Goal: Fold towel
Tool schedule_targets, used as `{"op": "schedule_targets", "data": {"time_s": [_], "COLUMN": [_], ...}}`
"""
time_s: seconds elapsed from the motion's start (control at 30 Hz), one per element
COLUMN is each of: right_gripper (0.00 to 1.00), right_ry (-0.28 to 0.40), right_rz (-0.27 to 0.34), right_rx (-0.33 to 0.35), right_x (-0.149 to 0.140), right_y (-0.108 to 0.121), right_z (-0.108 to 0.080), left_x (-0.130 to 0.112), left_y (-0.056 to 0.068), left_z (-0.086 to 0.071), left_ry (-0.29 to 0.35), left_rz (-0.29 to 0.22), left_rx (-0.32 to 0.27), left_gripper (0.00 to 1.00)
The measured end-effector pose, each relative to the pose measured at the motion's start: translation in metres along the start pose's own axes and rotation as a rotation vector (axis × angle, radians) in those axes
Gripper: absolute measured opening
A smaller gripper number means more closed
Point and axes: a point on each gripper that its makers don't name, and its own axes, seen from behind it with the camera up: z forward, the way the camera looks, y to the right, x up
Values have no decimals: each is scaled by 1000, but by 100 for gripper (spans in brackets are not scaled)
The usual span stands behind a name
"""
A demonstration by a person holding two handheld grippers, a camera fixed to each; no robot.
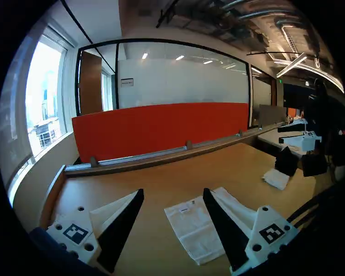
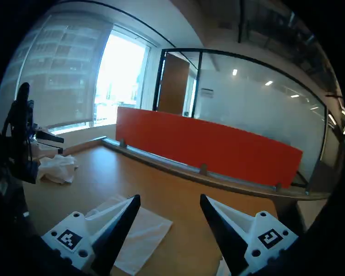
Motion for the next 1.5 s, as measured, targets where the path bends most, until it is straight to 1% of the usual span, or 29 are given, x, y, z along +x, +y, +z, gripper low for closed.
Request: {"op": "schedule_targets", "data": {"time_s": [0.17,0.3,0.5,0.7,1.07,1.5], "right_gripper": [100,100,100,100,100,100], "right_ry": [-29,-46,-84,-133,-234,-337], "right_rz": [0,-10,-21,-21,-24,-29], "right_rx": [26,40,60,69,99,141], "right_x": [-18,-34,-63,-98,-165,-228], "right_y": [-9,-17,-27,-34,-48,-71], "right_z": [4,8,14,18,25,32], "left_x": [-17,-33,-62,-96,-164,-226], "left_y": [10,15,21,31,51,64], "left_z": [6,9,13,18,30,37], "left_ry": [-26,-44,-91,-148,-270,-394], "left_rz": [12,15,26,47,59,79], "left_rx": [-24,-34,-51,-72,-119,-164], "left_gripper": [96,96,96,96,96,96]}}
